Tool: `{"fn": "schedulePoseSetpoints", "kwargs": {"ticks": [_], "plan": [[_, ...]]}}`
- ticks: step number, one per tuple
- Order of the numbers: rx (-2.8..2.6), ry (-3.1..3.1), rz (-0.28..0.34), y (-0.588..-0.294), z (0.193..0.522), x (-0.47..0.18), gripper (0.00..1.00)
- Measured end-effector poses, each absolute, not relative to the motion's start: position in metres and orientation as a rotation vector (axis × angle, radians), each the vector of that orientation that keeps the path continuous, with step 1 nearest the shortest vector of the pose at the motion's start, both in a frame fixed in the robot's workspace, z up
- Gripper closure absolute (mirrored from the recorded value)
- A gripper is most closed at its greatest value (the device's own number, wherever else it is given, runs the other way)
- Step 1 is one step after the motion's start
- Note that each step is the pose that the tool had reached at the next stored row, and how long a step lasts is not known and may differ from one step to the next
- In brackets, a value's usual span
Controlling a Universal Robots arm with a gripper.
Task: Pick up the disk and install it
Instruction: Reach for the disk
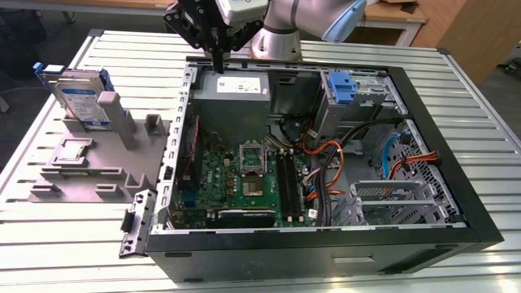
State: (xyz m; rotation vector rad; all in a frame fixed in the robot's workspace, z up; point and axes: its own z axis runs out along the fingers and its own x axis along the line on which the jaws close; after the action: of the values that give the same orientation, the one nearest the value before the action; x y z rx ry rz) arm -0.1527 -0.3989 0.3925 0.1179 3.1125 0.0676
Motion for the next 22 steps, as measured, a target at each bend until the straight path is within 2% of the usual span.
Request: {"fn": "schedulePoseSetpoints", "kwargs": {"ticks": [22], "plan": [[0.118,3.113,0.068,-0.3989,0.3919,-0.157,0.9]]}}
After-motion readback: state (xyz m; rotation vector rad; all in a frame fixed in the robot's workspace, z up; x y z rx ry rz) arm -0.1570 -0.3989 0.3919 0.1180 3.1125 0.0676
